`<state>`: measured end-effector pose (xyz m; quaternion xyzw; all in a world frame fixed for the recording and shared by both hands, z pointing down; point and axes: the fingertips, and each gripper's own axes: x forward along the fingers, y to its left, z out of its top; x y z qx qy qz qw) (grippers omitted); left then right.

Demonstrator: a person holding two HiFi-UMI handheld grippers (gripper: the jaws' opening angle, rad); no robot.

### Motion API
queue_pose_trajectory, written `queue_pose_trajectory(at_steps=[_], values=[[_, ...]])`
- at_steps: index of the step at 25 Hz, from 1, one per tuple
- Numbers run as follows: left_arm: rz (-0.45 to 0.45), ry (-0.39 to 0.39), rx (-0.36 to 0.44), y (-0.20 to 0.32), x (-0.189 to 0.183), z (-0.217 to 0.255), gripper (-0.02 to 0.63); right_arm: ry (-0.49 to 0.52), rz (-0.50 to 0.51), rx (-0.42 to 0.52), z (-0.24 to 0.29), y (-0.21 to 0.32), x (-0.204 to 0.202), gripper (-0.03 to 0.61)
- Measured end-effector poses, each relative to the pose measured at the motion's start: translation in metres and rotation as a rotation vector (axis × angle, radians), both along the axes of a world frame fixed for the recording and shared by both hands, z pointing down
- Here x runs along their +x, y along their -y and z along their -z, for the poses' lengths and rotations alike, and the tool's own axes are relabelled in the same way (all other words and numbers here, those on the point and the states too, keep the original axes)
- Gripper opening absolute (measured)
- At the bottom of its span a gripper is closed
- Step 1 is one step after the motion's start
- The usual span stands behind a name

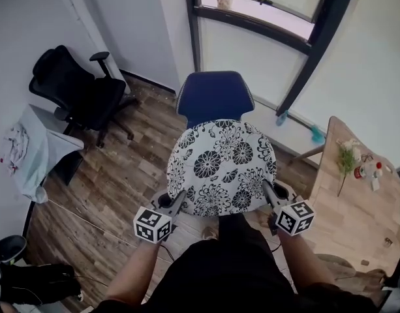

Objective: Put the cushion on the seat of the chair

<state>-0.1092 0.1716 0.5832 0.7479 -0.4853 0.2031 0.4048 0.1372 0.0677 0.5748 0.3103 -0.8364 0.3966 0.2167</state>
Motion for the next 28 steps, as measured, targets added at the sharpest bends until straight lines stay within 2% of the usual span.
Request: queue_pose_trajectory(at_steps=[9, 21, 28], values=[[0.009, 0.025, -0.032, -0.003, 0.002, 0.007, 0.043, 0.015, 0.016, -0.022, -0.005, 0.004, 0.002, 0.035], [0.007, 0.014, -0.084, -0.006, 0.005, 0.003, 0.043, -0.008, 0.030, -0.055, 0.004, -0.003, -0.009, 0.035], [0.036, 0.049, -0.166, -0.004, 0.000, -0.049, 0.043, 0.012, 0.056, -0.116, -0.039, -0.006, -0.002, 0.035]])
